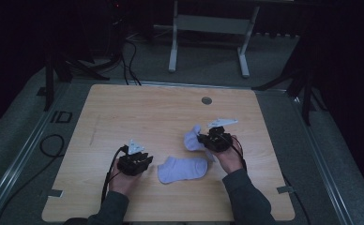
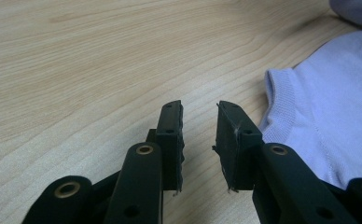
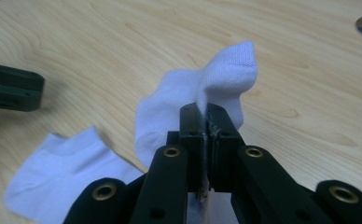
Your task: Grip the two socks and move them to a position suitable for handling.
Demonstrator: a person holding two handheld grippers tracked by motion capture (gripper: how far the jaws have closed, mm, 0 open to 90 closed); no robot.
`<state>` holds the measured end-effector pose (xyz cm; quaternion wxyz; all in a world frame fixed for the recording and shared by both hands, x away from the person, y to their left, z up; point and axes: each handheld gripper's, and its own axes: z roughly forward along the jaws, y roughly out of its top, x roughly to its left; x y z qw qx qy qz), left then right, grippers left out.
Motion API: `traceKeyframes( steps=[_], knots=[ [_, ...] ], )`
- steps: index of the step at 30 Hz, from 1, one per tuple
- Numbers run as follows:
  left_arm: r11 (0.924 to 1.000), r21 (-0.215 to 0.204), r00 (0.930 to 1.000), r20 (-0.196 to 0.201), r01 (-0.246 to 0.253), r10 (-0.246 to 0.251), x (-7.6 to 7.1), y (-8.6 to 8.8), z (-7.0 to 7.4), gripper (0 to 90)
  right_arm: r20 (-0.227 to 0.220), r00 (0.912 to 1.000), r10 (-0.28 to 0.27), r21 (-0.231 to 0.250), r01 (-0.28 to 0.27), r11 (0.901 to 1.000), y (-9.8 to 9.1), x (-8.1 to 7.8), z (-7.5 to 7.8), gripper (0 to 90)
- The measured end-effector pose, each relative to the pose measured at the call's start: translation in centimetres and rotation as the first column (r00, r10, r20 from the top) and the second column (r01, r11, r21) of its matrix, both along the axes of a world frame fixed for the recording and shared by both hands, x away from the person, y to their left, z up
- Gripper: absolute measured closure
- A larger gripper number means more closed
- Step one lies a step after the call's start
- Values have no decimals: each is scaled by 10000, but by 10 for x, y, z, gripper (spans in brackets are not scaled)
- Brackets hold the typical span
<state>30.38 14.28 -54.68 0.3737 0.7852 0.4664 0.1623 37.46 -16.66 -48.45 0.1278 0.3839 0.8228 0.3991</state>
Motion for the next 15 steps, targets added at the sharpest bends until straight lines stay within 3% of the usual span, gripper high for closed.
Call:
traceKeyframes(
  steps=[9, 15],
  knots=[
    [10000, -33, 10000, 1, 43, -43, -1, 0, 1, 707, 678, 9973, 289, 347, -313, 9989, -4, -27, 25, 858],
    [10000, -46, 10000, 23, 65, -65, -2, -1, 1, 706, 839, 9947, 597, 344, -628, 9974, 0, -42, 25, 858]
  ],
)
